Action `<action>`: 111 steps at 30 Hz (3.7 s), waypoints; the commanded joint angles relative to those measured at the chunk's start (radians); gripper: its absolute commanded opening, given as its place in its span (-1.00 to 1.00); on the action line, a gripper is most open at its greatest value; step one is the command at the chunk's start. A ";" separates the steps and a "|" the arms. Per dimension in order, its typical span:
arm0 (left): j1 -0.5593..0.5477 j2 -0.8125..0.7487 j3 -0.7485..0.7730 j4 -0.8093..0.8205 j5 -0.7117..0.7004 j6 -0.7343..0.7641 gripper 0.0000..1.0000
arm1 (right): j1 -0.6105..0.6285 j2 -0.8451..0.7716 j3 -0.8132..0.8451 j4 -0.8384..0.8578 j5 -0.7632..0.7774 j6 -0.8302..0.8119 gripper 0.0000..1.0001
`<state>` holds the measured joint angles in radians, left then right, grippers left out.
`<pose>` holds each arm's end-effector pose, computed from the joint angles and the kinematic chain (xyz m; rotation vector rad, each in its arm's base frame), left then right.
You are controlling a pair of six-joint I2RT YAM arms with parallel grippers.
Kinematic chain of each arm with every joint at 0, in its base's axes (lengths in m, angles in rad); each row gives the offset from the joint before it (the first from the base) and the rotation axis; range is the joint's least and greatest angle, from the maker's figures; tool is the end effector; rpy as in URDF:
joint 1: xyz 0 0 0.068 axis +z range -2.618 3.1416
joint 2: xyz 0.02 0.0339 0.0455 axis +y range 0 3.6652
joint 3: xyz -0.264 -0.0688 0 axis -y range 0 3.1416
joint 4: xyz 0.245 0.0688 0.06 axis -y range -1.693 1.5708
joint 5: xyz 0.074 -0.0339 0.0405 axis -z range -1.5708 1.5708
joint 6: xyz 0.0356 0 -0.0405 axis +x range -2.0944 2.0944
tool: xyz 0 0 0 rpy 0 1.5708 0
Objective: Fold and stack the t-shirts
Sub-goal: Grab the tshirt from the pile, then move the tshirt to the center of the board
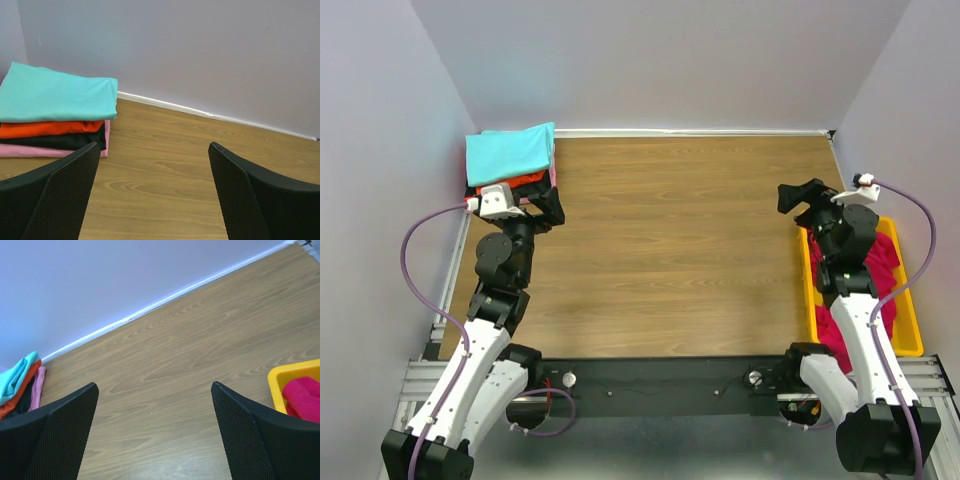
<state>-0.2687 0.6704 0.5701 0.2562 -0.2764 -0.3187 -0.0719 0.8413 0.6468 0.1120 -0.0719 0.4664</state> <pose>0.1663 -0.0357 0.3295 -0.2643 1.4024 -0.2894 0.2048 -0.0122 0.3128 0.3895 1.6192 0.3590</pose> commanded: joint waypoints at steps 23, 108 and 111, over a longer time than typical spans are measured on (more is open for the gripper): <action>-0.001 0.000 -0.010 0.022 -0.024 -0.025 0.97 | -0.028 0.468 0.232 -0.360 0.506 -0.014 1.00; -0.001 -0.006 -0.006 -0.032 -0.127 -0.003 0.97 | 0.431 0.608 0.903 -0.087 -0.161 -0.015 -0.99; -0.001 0.030 0.016 -0.066 -0.158 -0.016 0.97 | 0.378 0.587 0.725 -0.095 0.067 0.007 -0.98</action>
<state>-0.2687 0.6670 0.5587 0.2348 -0.3626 -0.3241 0.3607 1.4593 1.5082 0.0204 -0.3149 0.5053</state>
